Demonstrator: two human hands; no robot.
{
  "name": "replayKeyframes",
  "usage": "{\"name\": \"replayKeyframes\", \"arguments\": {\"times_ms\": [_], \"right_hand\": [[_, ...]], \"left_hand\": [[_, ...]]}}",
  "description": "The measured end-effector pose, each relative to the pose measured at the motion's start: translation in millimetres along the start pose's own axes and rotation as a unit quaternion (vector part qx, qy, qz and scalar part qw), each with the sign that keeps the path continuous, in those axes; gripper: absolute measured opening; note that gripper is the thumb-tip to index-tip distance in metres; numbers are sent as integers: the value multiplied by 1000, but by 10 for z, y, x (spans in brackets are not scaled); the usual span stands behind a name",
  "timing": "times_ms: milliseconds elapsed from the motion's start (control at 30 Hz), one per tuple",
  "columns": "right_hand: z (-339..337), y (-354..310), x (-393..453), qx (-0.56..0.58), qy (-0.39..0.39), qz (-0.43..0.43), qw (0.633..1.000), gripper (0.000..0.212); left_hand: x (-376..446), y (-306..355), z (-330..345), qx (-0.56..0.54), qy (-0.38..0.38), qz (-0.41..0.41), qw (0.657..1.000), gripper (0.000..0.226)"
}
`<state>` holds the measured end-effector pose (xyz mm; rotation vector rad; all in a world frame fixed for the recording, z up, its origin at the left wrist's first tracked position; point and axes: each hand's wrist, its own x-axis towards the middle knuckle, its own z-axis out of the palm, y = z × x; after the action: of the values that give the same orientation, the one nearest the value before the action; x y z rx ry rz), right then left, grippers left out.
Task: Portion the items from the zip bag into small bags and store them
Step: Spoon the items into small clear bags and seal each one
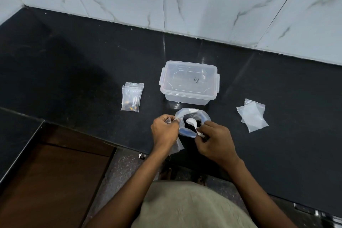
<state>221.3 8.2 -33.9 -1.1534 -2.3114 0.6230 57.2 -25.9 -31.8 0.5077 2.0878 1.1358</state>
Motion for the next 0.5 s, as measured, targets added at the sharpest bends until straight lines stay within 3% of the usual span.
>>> {"name": "replayKeyframes", "arguments": {"times_ms": [100, 233, 500], "right_hand": [[-17, -37, 7, 24, 2, -25, 999, 7], [25, 33, 30, -15, -31, 20, 999, 6], [-36, 21, -23, -52, 11, 36, 998, 10]], "left_hand": [[3, -11, -5, -13, -16, 3, 1000, 5], [10, -26, -8, -66, -78, 9, 995, 19], [-6, -21, -28, -35, -56, -4, 998, 14]]}}
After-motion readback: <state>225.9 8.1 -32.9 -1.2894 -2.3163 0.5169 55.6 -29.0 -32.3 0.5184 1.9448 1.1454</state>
